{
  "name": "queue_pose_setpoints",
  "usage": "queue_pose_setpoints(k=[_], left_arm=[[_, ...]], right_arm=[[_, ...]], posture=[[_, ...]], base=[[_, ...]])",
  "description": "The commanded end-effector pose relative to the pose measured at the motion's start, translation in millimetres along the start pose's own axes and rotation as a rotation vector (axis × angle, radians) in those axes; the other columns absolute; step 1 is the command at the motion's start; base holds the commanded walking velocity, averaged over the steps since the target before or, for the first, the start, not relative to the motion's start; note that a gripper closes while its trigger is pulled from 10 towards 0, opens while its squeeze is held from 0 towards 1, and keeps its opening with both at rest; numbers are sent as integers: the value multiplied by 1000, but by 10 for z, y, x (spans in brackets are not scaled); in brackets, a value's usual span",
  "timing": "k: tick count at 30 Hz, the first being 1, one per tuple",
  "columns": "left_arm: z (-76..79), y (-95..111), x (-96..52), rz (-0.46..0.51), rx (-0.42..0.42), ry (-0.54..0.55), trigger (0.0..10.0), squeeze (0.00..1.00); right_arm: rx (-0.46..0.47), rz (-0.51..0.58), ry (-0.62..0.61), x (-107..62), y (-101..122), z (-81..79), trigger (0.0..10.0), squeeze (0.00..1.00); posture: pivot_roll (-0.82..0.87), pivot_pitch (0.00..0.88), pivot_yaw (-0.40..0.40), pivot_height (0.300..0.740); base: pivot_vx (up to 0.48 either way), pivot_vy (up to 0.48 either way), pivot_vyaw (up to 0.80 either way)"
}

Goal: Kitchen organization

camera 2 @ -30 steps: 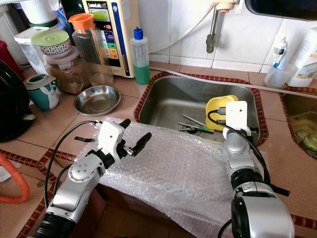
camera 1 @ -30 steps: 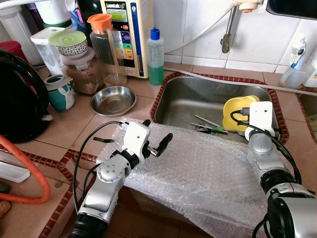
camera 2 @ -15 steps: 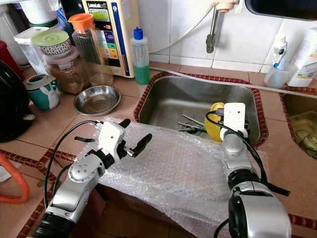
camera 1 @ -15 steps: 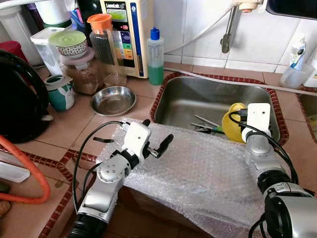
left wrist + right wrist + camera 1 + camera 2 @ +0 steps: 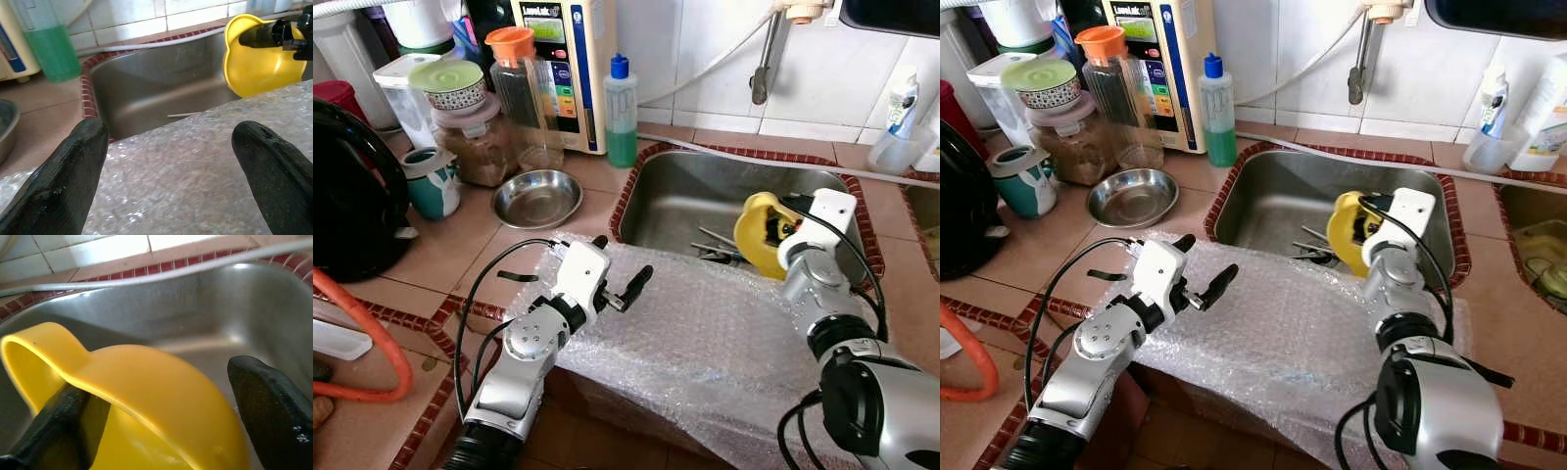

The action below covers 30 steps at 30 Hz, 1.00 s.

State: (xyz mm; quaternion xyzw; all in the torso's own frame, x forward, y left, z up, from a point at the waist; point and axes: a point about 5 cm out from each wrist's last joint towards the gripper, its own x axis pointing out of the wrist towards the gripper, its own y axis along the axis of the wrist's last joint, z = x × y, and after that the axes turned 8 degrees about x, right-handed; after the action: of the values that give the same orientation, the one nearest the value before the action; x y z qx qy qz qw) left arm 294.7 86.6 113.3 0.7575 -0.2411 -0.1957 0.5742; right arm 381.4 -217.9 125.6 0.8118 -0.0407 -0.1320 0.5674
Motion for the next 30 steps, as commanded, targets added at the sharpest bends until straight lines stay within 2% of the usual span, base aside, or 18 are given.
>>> queue_pose_setpoints(k=[1,6,9,10,11,14,16,17,19,20,21,22,24,25,26,27,28,30], left_arm=[[-26,42,-7,13,25,7,10000,1000],[-26,42,-8,14,26,7,10000,1000],[-25,42,-8,13,27,5,10000,1000],[-26,41,-11,12,28,6,10000,1000],[-27,41,-12,12,29,6,10000,1000],[-30,40,-12,10,30,5,10000,1000],[-29,42,-11,11,28,4,10000,1000],[-27,44,-9,11,30,2,10000,1000],[-30,44,-10,11,31,2,10000,1000],[-32,44,-11,10,31,3,10000,1000],[-32,44,-11,10,31,3,10000,1000],[-32,45,-10,11,32,3,10000,1000],[-40,44,-10,10,32,4,10000,1000],[-46,43,-12,9,34,6,10000,1000],[-46,43,-12,9,34,6,10000,1000],[-58,43,-13,8,39,14,10000,1000],[-102,46,-13,5,46,48,10000,1000],[-167,52,-15,3,63,96,10000,1000]], right_arm=[[-62,-2,-39,25,71,19,10000,1000],[-28,-33,-12,24,41,14,10000,1000],[-57,-39,-22,22,33,27,10000,1000],[-71,-86,31,18,-23,-33,10000,1000],[-146,-91,9,16,-33,-11,10000,1000],[-125,-126,9,10,-73,-1,10000,1000],[-64,-173,68,0,-129,-46,10000,1000],[-293,-171,33,-2,-132,-2,10000,1000],[-295,-201,49,-11,-175,-12,10000,1000],[-235,-224,69,-17,-203,-33,10000,1000],[-235,-224,69,-17,-203,-33,10000,1000],[-272,-206,38,-12,-177,4,10000,922],[-235,-181,8,-4,-134,44,10000,843],[-205,-164,3,1,-107,50,10000,631],[-205,-164,3,1,-107,50,10000,631],[-161,-150,11,7,-82,38,10000,90],[-145,-119,33,14,-41,4,10000,0],[-123,-90,63,19,-6,-43,10000,0]], posture=[[93,39,83,740],[92,39,83,740],[92,39,83,740],[93,41,85,740],[93,41,85,740],[91,40,86,740],[93,41,87,740],[93,41,87,740],[93,43,87,740],[93,43,87,740],[93,43,87,740],[93,43,87,740],[96,41,87,740],[98,40,86,740],[98,40,86,740],[98,40,86,740],[97,40,86,740],[97,38,84,740]], base=[[0,0,0],[0,0,0],[0,0,0],[0,0,0],[0,0,0],[0,0,0],[0,0,0],[0,0,0],[0,0,0],[0,0,0],[0,0,0],[0,0,0],[0,0,0],[0,0,0],[0,0,0],[0,0,0],[0,0,0],[0,0,0]])
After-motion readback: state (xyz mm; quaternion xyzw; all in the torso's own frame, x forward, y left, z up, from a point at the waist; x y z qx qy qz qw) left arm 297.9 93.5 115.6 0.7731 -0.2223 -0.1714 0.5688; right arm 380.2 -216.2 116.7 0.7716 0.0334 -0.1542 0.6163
